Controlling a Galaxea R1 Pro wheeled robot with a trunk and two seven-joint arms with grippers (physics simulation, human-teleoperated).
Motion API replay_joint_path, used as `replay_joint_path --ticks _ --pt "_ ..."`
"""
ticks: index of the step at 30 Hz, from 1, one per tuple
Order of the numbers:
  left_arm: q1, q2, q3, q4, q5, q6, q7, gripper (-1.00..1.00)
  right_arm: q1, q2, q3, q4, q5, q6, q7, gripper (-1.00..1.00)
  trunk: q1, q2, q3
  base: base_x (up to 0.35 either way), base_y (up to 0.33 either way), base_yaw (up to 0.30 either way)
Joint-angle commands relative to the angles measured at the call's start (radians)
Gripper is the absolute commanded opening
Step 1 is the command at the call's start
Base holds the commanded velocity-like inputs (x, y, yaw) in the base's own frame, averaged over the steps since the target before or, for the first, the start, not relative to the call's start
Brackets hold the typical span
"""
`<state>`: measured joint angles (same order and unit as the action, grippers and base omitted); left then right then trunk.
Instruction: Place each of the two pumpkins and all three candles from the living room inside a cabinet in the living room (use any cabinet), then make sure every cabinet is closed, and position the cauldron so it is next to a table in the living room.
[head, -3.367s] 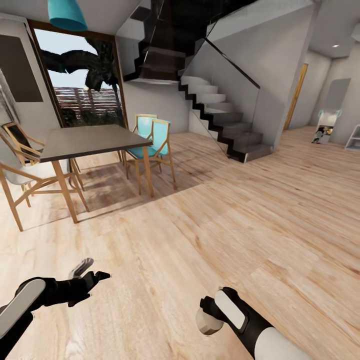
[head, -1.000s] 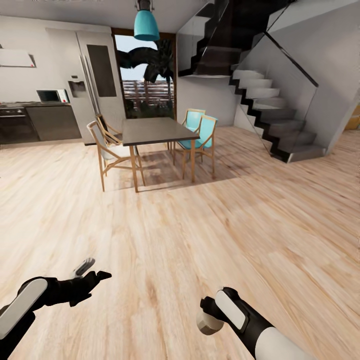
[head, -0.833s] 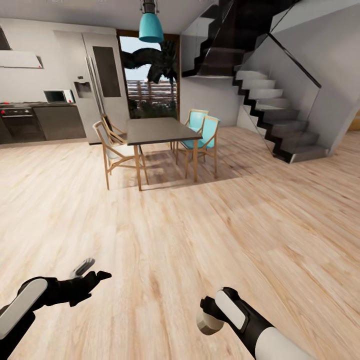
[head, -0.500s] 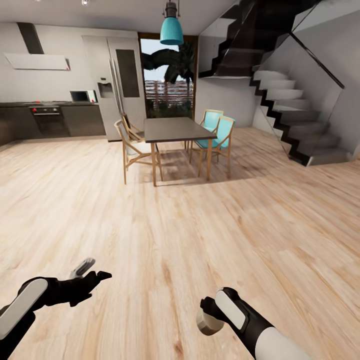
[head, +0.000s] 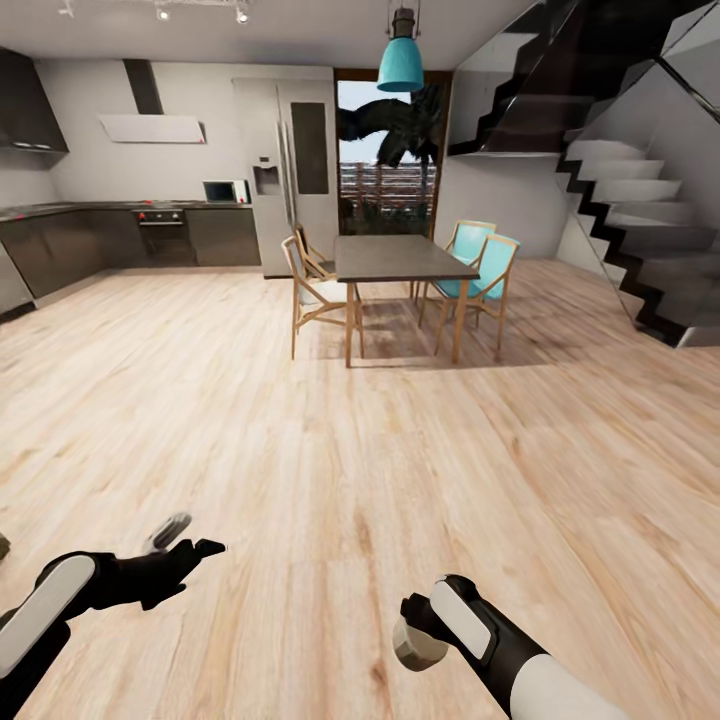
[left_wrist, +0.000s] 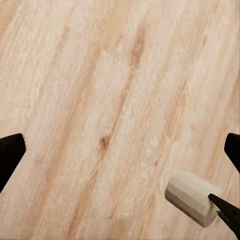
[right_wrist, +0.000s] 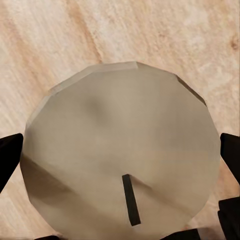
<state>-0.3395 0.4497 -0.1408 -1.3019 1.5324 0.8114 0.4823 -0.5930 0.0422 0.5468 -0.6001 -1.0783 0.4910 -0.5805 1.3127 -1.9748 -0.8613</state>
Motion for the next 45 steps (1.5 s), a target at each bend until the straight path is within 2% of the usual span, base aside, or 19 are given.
replay_joint_path --ticks 1,15,31,45 --pt "-0.001 0.000 -0.002 -0.001 0.009 0.000 0.010 1.00 -0.001 -0.001 0.004 -0.002 -0.007 0.001 -0.009 -1.00 -0.004 0.007 0.002 -0.001 0.000 0.276" --pt "-0.001 0.001 -0.002 0.001 0.005 0.000 0.010 1.00 -0.001 -0.001 0.004 -0.003 -0.007 0.001 -0.009 -1.00 -0.058 0.105 0.041 0.000 0.000 0.264" --pt "-0.001 0.000 -0.002 0.002 0.008 0.000 0.010 1.00 -0.001 -0.001 0.002 -0.001 -0.008 -0.001 -0.007 -1.00 -0.119 0.217 0.085 -0.024 0.000 0.058" --pt "-0.001 0.000 -0.002 0.002 0.009 0.000 0.010 1.00 -0.001 -0.001 0.002 -0.001 -0.008 0.000 -0.007 -1.00 -0.173 0.315 0.129 -0.308 0.000 0.271"
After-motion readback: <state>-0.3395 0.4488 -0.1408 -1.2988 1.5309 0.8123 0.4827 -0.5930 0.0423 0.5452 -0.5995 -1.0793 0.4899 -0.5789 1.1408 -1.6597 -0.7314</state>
